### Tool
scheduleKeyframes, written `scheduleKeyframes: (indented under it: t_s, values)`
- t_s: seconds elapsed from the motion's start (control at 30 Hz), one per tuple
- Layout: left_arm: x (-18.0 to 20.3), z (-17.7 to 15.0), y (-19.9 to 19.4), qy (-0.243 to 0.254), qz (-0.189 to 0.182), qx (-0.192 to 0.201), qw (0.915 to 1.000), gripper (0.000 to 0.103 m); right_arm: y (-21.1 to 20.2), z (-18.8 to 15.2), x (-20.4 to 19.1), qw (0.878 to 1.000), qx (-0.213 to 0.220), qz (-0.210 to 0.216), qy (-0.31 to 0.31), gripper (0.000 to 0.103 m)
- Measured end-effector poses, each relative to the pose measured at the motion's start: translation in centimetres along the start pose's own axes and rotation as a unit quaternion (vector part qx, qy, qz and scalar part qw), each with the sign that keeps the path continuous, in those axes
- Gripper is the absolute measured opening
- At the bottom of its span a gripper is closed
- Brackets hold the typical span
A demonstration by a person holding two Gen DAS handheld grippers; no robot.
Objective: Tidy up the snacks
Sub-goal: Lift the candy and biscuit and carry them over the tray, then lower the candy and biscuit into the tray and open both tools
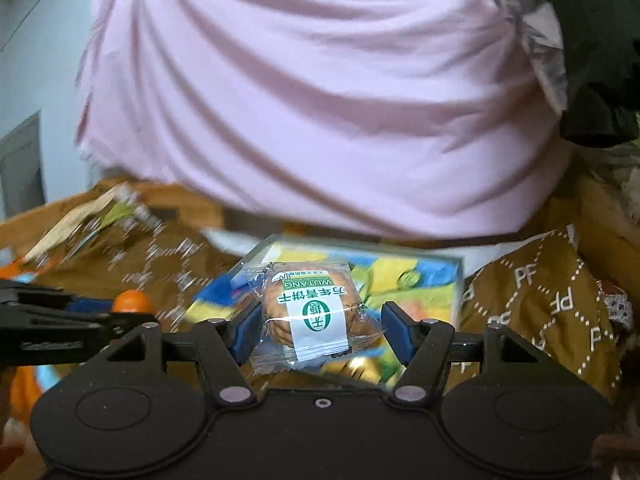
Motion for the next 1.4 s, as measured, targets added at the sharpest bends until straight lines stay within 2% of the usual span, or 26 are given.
scheduleKeyframes:
  t_s: [0.27,0.43,0.63,0.87,1.4]
  values:
    - [0.7,4.6,6.0,0.001,0.004,-0.006,1.0000,0.034,4.8,3.1,2.5,0.999,0.039,-0.024,-0.016,0.066]
    - [0.2,6.4,9.9,-0.003,0.010,-0.013,0.9999,0.034,8.3,4.3,3.7,0.998,0.042,-0.035,-0.031,0.066]
    - [-0.4,8.0,14.3,-0.001,0.021,-0.031,0.9993,0.034,12.9,4.2,5.1,0.999,0.010,-0.040,-0.031,0.066]
    - [0.0,8.3,18.4,0.023,0.033,-0.060,0.9974,0.034,16.1,2.6,5.9,0.997,-0.029,-0.046,-0.048,0.066]
    - [0.7,7.3,21.3,0.022,0.032,-0.091,0.9951,0.035,19.1,0.5,7.1,0.995,-0.074,-0.057,-0.036,0.067]
Point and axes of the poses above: each gripper's, at about its wrist camera, not at the fingertips, and y roughly the way its jaws point, x to its right, z to its top, the point moved 10 cm from there along y, roughly the way its jaws point, and after that the axes turned 14 degrees about -x, right-handed, at the moved point
